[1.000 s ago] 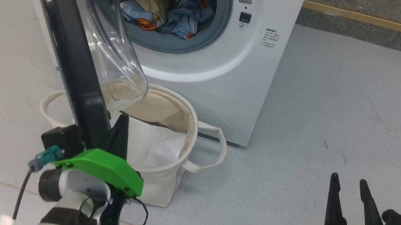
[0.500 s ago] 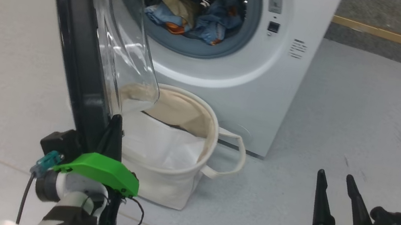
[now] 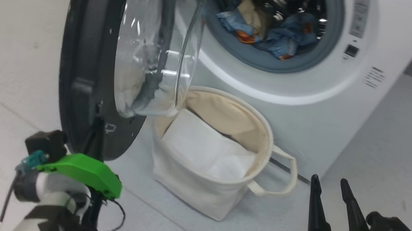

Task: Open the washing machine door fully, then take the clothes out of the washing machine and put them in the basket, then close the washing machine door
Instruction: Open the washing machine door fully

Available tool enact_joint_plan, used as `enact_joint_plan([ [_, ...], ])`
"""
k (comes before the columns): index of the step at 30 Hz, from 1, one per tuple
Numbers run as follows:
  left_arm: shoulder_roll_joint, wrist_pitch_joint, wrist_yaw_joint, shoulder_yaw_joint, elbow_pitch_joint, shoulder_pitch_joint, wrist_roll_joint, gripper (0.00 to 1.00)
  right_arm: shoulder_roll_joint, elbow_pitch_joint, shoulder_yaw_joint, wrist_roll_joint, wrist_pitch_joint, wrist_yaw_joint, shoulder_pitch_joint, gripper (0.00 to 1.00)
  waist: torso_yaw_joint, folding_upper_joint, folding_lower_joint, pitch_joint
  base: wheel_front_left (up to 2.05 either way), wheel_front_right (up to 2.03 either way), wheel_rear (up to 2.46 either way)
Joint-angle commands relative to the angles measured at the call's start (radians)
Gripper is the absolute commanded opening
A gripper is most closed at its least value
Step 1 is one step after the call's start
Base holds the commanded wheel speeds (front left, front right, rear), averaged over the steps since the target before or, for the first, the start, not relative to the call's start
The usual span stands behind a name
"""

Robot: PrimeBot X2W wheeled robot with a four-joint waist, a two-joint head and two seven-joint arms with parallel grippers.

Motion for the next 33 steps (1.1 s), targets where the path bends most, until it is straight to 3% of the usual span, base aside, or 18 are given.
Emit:
enact_joint_plan([
  [1,0.033,-0.016,-0.008,0.047,-0.012,-0.072,0.003,0.00,-0.005,-0.037,0.021,-0.002,-0.012,0.001,-0.047,1.00,0.042,-0.0001,0.0000,0.016,0.00,0.00,0.00],
  [6,0.043,-0.040,-0.080,0.054,0.054,-0.132,-0.011,0.00,-0.018,-0.044,0.038,-0.006,-0.012,0.001,-0.063,1.00,0.087,-0.0001,0.0000,0.065,0.00,0.00,0.00],
  [11,0.044,-0.063,-0.122,0.093,0.112,-0.190,-0.030,0.00,-0.051,-0.040,0.058,-0.008,-0.005,0.001,-0.102,1.00,0.105,-0.0001,0.0000,0.132,0.00,0.00,0.00],
  [16,0.050,-0.072,-0.122,0.147,0.140,-0.222,-0.031,0.00,-0.066,-0.043,0.066,-0.007,0.001,0.001,-0.124,1.00,0.115,-0.0001,0.0000,0.170,0.00,0.00,0.00],
  [23,0.049,-0.074,-0.089,0.290,0.111,-0.240,0.015,0.00,-0.085,-0.046,0.091,-0.003,0.010,0.001,-0.157,1.00,0.130,-0.0001,0.0000,0.212,0.00,0.00,0.00],
  [33,0.018,-0.074,-0.127,0.385,0.118,-0.236,0.109,0.00,-0.094,0.000,0.146,0.028,0.008,0.001,-0.203,1.00,0.132,-0.0001,0.0000,0.195,0.00,0.00,0.00],
])
